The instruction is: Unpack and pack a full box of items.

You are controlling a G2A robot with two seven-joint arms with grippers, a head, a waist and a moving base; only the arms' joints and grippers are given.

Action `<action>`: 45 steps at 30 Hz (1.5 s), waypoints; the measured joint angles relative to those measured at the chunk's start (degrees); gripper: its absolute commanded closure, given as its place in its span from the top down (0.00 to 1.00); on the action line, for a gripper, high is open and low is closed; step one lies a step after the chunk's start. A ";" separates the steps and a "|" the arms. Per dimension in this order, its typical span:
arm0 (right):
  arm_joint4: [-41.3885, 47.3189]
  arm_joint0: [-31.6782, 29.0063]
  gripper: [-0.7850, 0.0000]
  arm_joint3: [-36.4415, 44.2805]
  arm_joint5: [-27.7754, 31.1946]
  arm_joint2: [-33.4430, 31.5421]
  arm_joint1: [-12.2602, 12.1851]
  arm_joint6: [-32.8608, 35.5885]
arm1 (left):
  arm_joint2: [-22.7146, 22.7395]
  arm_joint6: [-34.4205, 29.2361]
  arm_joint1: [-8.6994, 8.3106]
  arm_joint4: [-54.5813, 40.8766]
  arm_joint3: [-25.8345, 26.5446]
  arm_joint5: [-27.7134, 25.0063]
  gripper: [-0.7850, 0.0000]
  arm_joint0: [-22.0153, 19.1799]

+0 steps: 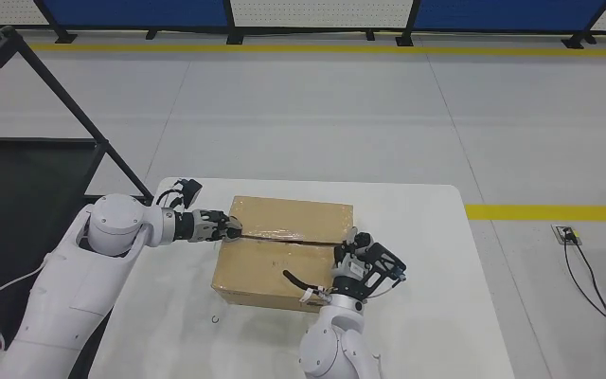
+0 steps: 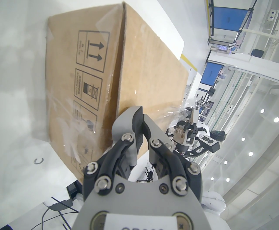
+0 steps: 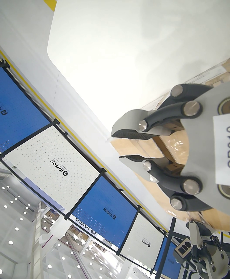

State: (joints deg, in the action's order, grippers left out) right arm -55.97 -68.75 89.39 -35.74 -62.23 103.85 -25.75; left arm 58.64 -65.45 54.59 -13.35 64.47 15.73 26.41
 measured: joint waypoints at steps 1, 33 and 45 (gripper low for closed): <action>-0.06 0.01 0.29 0.07 0.00 -0.05 -0.01 -0.02 | -0.01 0.00 0.01 0.00 0.00 0.02 0.00 -0.01; -2.84 -0.36 0.36 1.18 -0.24 0.30 -0.08 1.57 | -1.11 -0.34 0.45 0.47 -1.18 -0.10 0.00 -0.65; -3.50 -0.54 0.44 1.61 -0.06 0.03 -0.10 1.92 | -2.37 -0.07 0.98 0.89 -2.64 0.06 0.00 -1.34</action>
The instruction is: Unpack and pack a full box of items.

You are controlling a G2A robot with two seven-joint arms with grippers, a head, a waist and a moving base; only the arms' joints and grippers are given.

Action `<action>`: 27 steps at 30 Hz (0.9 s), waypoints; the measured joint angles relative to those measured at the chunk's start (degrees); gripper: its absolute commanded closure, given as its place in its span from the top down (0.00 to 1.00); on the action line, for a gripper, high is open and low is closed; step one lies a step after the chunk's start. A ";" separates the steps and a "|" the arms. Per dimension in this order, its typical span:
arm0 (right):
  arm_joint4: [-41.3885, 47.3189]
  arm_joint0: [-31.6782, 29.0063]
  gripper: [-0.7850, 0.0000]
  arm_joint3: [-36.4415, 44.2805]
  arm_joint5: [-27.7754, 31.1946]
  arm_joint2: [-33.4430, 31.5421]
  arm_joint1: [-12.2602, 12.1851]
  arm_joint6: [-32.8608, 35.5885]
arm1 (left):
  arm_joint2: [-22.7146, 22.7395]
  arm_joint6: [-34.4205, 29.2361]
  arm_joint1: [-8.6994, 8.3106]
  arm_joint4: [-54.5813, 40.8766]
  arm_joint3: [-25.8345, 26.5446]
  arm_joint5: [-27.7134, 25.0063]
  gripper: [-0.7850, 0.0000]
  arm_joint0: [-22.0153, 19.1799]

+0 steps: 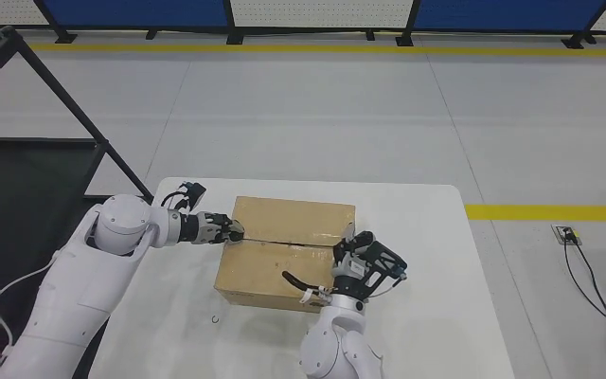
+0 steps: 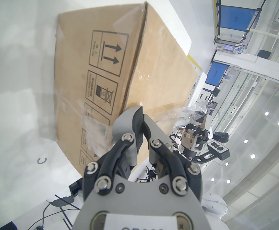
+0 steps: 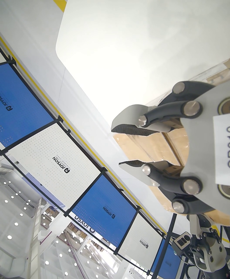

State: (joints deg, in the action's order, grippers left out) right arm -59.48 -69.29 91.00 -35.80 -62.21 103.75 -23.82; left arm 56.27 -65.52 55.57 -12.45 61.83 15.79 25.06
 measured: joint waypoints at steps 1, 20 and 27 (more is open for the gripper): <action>-0.02 -0.02 0.44 0.05 -0.05 -0.05 0.00 0.06 | -0.04 0.00 0.03 -0.03 -0.07 -0.02 0.00 -0.05; 0.09 -0.37 0.61 0.38 -0.38 -0.43 -0.01 -0.22 | -0.53 -0.16 0.37 0.29 -0.85 -0.14 0.00 -0.38; 0.52 -0.53 0.58 0.54 -0.80 -0.58 0.00 -1.21 | -0.73 -0.01 0.51 0.50 -1.11 -0.04 0.00 -0.54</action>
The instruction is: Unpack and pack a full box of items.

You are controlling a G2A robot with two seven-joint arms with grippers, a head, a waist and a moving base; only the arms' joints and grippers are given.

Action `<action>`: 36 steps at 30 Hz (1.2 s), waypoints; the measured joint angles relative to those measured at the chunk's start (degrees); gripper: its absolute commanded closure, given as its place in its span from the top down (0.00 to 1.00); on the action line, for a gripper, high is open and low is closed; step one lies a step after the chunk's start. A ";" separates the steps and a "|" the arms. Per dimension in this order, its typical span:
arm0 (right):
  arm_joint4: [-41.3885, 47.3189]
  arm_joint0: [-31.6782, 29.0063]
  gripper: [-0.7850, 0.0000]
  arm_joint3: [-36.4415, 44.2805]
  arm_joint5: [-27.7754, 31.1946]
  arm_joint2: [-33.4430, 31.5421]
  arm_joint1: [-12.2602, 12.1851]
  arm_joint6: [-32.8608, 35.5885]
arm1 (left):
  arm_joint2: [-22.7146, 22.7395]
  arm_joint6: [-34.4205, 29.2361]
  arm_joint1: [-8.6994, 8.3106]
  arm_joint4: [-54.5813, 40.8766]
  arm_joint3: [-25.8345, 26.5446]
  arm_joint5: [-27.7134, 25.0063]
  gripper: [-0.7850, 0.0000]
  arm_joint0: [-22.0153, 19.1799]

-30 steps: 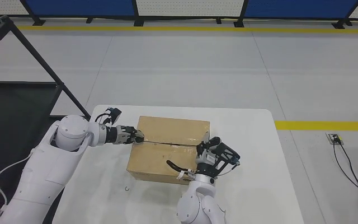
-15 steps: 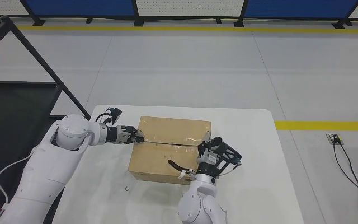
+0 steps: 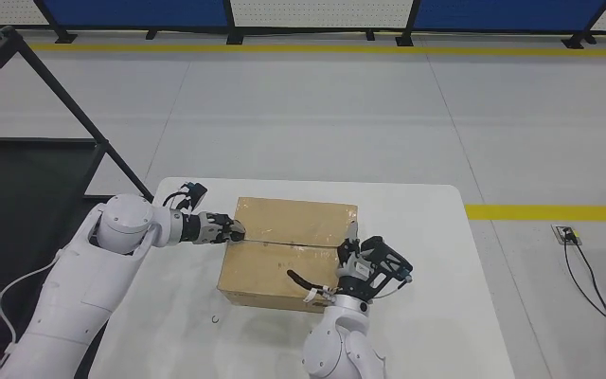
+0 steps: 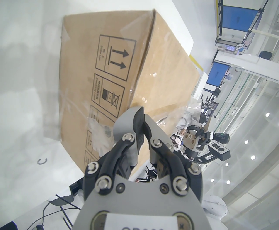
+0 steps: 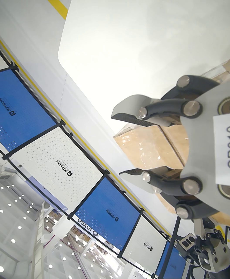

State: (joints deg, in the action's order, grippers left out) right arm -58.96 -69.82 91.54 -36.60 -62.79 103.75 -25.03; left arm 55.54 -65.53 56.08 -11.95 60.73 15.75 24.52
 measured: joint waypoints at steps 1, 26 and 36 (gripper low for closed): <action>0.06 0.03 0.58 -0.05 -0.05 -0.07 0.00 -0.09 | 0.00 0.01 0.01 0.00 -0.03 0.01 0.00 -0.01; 1.51 1.55 1.00 7.93 5.25 -12.97 -2.82 34.35 | 0.97 0.24 -0.12 0.03 0.95 0.08 0.00 0.60; 5.23 3.87 1.00 5.80 11.92 -15.70 -3.53 37.83 | 1.30 1.13 -0.17 -0.14 3.04 0.92 0.00 1.47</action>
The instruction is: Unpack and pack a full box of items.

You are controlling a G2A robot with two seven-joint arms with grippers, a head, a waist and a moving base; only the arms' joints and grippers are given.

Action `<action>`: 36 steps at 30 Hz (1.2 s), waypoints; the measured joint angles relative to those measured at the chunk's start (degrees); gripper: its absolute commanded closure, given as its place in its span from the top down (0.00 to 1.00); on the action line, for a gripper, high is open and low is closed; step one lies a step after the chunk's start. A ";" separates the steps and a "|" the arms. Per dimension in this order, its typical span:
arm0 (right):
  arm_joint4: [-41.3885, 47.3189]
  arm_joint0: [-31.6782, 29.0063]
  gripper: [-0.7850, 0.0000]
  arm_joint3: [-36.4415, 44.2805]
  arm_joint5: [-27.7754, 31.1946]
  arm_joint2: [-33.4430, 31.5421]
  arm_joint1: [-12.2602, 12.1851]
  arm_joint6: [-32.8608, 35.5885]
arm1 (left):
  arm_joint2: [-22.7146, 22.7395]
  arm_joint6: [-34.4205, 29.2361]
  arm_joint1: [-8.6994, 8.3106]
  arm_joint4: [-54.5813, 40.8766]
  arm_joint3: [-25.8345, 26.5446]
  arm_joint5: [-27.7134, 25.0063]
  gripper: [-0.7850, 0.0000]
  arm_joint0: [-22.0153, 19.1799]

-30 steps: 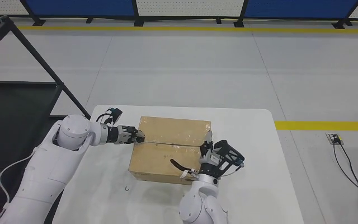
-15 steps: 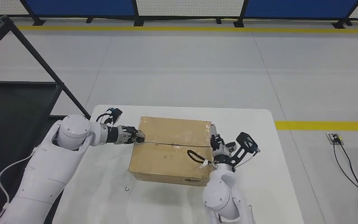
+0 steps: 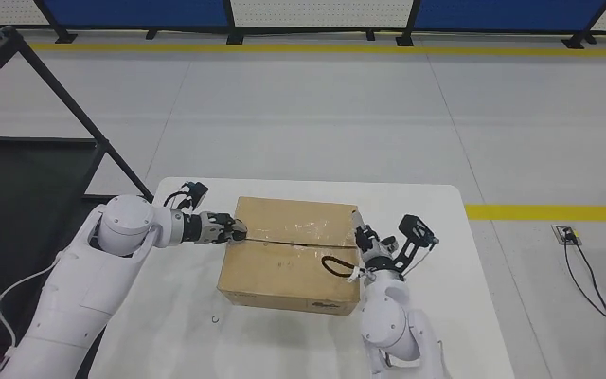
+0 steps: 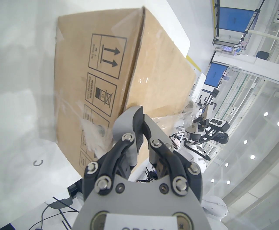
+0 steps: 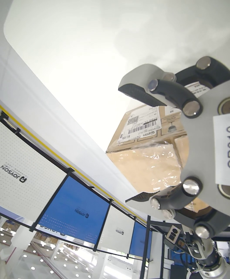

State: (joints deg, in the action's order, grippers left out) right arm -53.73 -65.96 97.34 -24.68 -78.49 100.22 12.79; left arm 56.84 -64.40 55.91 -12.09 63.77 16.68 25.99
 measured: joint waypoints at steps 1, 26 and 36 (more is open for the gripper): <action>0.97 0.63 1.00 -0.30 1.81 -1.42 -0.31 2.33 | 0.00 0.05 0.00 0.07 0.16 0.06 0.00 0.06; 16.21 11.23 1.00 -10.49 27.34 -21.07 -6.31 41.24 | 0.30 2.65 0.07 0.20 3.50 1.73 0.00 2.16; 21.45 13.71 0.38 -14.52 31.95 -21.98 -8.67 50.60 | 0.60 2.73 -0.02 0.52 4.20 1.80 0.00 2.73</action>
State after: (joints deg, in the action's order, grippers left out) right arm -32.28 -52.24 82.82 7.27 -100.47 91.54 63.39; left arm 57.44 -61.67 55.89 -11.57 67.97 18.48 28.72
